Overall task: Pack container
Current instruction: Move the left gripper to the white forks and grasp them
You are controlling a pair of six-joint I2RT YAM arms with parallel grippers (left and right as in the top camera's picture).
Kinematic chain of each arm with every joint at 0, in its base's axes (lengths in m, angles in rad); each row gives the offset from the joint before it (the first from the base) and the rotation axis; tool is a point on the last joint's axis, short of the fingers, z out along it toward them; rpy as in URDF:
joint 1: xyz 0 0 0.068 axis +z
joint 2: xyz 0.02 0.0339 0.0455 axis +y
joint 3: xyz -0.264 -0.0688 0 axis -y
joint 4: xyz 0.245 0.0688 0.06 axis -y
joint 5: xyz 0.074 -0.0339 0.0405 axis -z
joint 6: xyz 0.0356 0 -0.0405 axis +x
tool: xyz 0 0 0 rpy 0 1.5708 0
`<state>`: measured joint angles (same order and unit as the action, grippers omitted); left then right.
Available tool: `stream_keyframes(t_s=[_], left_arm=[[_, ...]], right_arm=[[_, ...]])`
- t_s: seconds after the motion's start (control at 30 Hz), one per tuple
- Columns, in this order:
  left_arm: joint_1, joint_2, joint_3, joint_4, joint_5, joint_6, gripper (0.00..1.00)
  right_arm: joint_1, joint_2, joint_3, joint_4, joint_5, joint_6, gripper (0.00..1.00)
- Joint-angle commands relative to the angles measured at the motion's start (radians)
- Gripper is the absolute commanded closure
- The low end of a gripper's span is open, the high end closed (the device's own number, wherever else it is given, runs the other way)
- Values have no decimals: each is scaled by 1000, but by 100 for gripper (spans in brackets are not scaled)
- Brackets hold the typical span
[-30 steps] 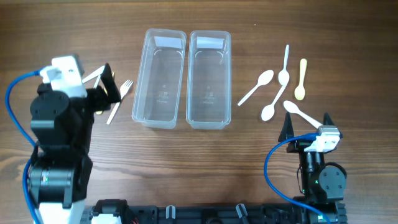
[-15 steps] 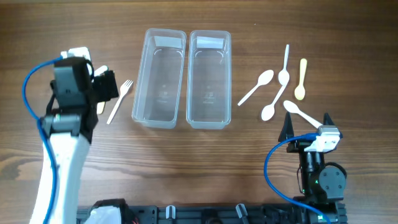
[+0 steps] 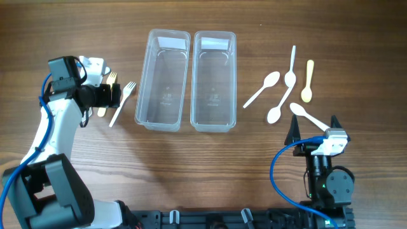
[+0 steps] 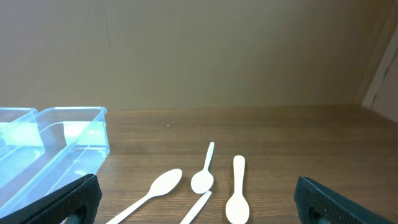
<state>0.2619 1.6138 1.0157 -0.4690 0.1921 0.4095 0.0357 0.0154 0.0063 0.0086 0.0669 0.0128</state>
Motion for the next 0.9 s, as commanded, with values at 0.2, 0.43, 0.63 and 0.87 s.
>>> stream_keyframes(t_s=[0.2,0.43,0.63,0.87], left_arm=[[3,85,11,-76,138,193,0],[-9,211,11,-62,141,193,4],[-9,216,11,-35,141,193,16],[-10,216,11,-19,141,193,27]], right_arm=[[-4,-8,-1,5,-16,-10,0],[-4,-8,-1,6,-16,-10,0],[-4,-8,-1,6,-16,-10,0],[-4,-8,-1,6,-16,-10,0]])
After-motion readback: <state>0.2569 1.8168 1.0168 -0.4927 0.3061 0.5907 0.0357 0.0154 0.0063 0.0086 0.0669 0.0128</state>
